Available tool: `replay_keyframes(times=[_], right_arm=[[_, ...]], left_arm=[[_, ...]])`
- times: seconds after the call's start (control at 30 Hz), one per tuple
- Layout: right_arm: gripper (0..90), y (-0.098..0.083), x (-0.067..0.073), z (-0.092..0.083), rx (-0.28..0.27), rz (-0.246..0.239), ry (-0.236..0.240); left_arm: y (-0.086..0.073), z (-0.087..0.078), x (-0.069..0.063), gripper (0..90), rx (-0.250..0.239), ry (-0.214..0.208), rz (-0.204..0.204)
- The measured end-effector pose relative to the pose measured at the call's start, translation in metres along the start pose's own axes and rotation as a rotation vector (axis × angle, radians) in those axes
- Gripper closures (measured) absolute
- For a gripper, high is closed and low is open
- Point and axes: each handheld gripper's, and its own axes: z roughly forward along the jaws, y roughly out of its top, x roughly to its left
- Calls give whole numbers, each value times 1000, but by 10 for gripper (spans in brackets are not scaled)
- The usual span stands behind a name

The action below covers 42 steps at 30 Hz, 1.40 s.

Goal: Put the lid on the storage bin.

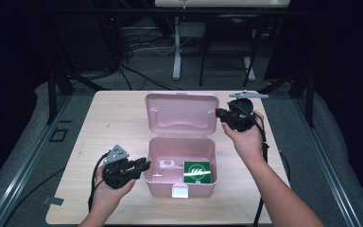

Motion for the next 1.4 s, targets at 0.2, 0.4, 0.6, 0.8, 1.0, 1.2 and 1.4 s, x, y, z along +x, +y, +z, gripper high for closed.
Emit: replay_keyframes(times=[0.2, 0.4, 0.6, 0.8, 1.0, 1.2, 1.4], right_arm=[[869, -8, 5, -9, -28, -21, 1], [863, -16, 5, -15, -57, -6, 22], [859, -25, 9, -23, -83, -20, 26], [854, -36, 11, -30, -109, -25, 42], [854, -48, 16, -35, -150, -36, 30], [854, -59, 20, -38, -189, -54, 14], [853, -67, 22, -38, -229, -65, 3]], left_arm=[[0, 0, 0, 731, 0, 1, 0], [0, 0, 0, 731, -2, 1, 0], [0, 0, 0, 731, -5, 1, -1], [0, 0, 0, 731, -2, 2, 2], [-1, 0, 0, 731, -4, -1, -1], [-1, 0, 0, 731, -7, -2, -2], [-1, 0, 1, 731, -7, -3, -3]])
